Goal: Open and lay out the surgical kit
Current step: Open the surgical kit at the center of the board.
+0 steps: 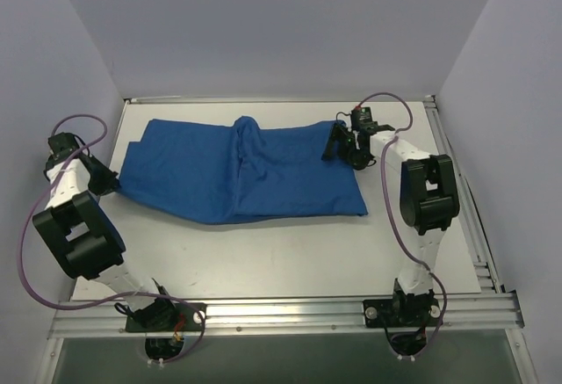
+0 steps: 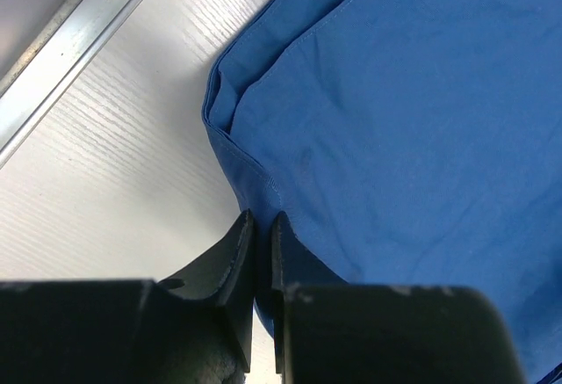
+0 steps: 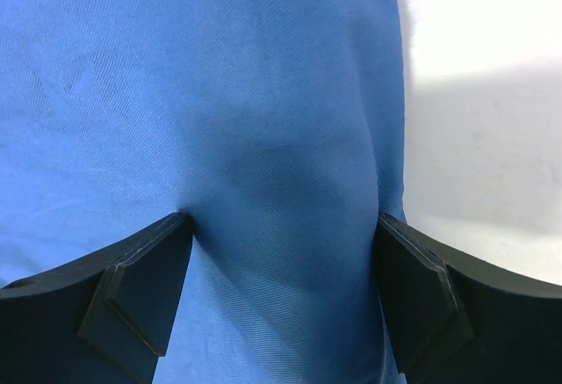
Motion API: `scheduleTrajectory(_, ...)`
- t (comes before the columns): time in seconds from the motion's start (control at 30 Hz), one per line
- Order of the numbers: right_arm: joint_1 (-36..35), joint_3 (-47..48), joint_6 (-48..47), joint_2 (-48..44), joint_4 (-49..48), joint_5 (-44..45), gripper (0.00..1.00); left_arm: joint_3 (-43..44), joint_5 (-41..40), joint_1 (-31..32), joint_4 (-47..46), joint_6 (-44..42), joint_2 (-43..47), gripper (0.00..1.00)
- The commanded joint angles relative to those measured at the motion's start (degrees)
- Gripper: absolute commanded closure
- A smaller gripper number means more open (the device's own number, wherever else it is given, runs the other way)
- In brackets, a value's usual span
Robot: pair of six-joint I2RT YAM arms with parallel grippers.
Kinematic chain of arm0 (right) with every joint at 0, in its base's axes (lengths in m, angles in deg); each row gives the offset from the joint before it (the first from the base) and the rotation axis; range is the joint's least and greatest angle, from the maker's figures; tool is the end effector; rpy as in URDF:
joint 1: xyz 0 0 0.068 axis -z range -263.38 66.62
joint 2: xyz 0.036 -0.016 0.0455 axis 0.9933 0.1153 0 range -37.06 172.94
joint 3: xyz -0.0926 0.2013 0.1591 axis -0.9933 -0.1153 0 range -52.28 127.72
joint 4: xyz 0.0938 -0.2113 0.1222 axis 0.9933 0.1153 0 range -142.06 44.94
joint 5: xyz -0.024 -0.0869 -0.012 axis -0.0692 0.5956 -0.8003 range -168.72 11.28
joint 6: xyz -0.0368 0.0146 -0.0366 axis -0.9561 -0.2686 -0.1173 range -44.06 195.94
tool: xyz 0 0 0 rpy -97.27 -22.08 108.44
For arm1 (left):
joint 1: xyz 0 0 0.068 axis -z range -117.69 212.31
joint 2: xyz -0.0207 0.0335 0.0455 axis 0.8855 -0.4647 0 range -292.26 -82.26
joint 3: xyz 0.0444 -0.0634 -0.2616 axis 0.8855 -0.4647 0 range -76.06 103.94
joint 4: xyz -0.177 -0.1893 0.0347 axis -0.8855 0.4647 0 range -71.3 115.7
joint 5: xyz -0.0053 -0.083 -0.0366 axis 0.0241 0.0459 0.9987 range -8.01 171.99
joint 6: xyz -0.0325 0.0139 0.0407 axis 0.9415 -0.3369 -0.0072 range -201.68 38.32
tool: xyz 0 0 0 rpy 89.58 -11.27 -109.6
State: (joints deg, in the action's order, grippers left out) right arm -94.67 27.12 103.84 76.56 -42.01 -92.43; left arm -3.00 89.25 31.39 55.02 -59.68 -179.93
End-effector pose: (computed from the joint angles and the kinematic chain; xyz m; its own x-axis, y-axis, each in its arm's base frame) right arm 0.4297 0.0945 0.1913 -0.7719 0.3095 -0.5553 0.0052 0.8766 0.4812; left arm 0.3078 0.1792 0.2322 -0.5241 -0.7469 -0.4092 -0.7045 0.6502 -0.2845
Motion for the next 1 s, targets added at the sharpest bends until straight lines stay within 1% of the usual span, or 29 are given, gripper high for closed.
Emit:
scheduleTrajectory(0.0,-2.24,2.96,2.33,1.86,0.41,-1.75,0.20,2.35,-1.20,-1.34,-2.03,0.76,0.02,0.94)
scheduleTrajectory(0.13,-2.69,1.73,3.21,1.69,-0.81,-1.05,0.21,8.06,-0.50,-1.69,1.21,0.59,-2.44,0.94)
scheduleTrajectory(0.17,-2.69,1.64,3.21,1.95,-0.73,-0.79,0.21,8.41,-0.50,-1.78,1.30,0.76,-2.61,0.92)
scheduleTrajectory(0.2,-2.69,1.73,2.95,2.13,-0.64,-0.61,0.21,7.81,-0.50,-1.78,0.78,1.37,-1.83,0.75)
scheduleTrajectory(0.23,-2.69,1.38,2.86,2.13,-0.64,-0.61,0.20,5.45,-0.15,-1.69,-0.18,1.73,-0.78,0.62)
scheduleTrajectory(0.27,-2.69,1.20,2.77,2.13,-0.64,-0.18,0.20,4.04,-0.15,-1.69,-1.06,2.17,0.27,0.53)
scheduleTrajectory(0.3,-2.69,1.03,2.69,2.04,-0.64,0.18,0.20,2.98,0.03,-1.69,-2.46,2.34,2.72,0.47)
scheduleTrajectory(0.33,-2.60,0.94,2.51,1.95,-0.55,0.44,0.20,2.01,0.29,-1.69,-2.83,2.52,4.14,0.44)
scheduleTrajectory(0.37,-2.60,0.94,2.34,1.95,-0.46,0.62,0.20,1.31,-0.06,-1.34,-2.74,3.04,5.37,0.39)
scheduleTrajectory(0.4,-2.60,0.94,2.25,2.04,-0.46,0.79,0.20,1.30,-0.41,-1.08,-1.61,3.31,8.08,0.31)
scheduleTrajectory(0.43,-2.51,0.94,2.25,2.04,-0.46,0.71,0.20,1.30,-1.02,-0.55,-0.99,3.49,9.59,0.27)
scheduleTrajectory(0.47,-2.51,0.94,2.25,2.04,-0.55,0.71,0.20,1.39,-2.51,0.76,-0.37,3.84,11.08,0.07)
scheduleTrajectory(0.5,-2.51,0.94,2.25,1.95,-0.55,0.62,0.20,1.30,-2.78,1.38,0.07,4.01,14.31,0.04)
scheduleTrajectory(0.67,-2.51,1.11,1.72,1.16,0.06,0.79,0.19,1.91,-4.89,3.66,0.69,5.42,23.90,0.05)
scheduleTrajectory(0.73,-2.51,1.29,1.63,0.99,0.33,0.71,0.19,2.61,-5.86,6.30,0.69,5.51,25.15,0.07)
scheduleTrajectory(0.77,-2.51,1.38,1.72,0.99,0.41,0.79,0.19,2.44,-5.51,7.18,-0.01,5.68,25.51,0.16)
scheduleTrajectory(0.83,-2.51,1.20,1.98,0.99,-0.11,0.10,0.19,1.66,-2.45,9.64,-2.29,6.39,24.81,0.28)
scheduleTrajectory(0.87,-2.60,1.03,2.24,0.99,-0.55,-0.17,0.20,1.13,-0.61,10.17,-4.56,7.43,23.33,0.46)
scheduleTrajectory(0.93,-2.68,0.67,2.60,1.16,-1.16,-0.70,0.21,0.86,4.83,12.62,-5.99,8.14,20.60,0.60)
scheduleTrajectory(0.97,-2.69,0.76,2.68,1.16,-1.08,-0.96,0.21,1.21,5.47,13.77,-6.25,8.32,17.72,0.73)
